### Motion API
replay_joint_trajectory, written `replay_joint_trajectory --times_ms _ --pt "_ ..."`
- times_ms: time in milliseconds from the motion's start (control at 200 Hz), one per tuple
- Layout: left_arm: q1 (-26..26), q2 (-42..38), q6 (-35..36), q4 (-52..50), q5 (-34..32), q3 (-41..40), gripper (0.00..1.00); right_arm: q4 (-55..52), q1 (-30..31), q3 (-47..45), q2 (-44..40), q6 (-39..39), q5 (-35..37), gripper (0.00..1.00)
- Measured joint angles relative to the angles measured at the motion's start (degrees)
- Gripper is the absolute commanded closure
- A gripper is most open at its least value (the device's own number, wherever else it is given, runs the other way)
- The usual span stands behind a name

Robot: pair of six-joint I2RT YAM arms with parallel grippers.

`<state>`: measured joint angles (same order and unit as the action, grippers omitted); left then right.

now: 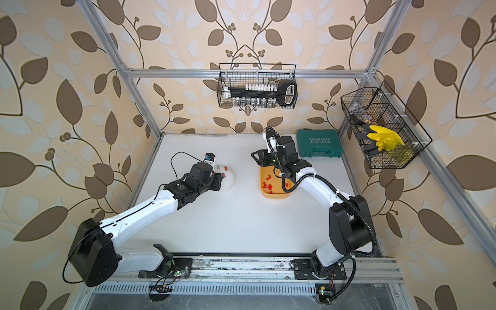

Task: Cover the protruding screws with screw protection sleeves
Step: Adjust the screw protection sleeve on the screw.

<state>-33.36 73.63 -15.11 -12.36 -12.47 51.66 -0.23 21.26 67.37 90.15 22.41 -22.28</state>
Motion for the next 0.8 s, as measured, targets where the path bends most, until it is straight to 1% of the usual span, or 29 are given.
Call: replay_joint_trajectory --times_ms 185,465,630,800 --pt "0.0 1.03 0.15 0.22 -0.5 0.0 0.52 0.02 0.13 0.0 -0.02 -0.17 0.0 0.57" --pt "0.02 6.69 0.2 0.07 -1.73 0.44 0.53 0.13 0.13 -0.26 -0.42 -0.46 -0.02 0.57" --pt "0.02 6.21 0.2 0.09 -1.77 0.5 0.52 0.26 0.13 -0.31 -0.63 -0.83 0.0 0.57" --pt "0.02 2.95 0.28 -0.39 -1.75 1.22 0.51 0.46 0.13 -0.42 -0.63 -0.85 0.0 0.57"
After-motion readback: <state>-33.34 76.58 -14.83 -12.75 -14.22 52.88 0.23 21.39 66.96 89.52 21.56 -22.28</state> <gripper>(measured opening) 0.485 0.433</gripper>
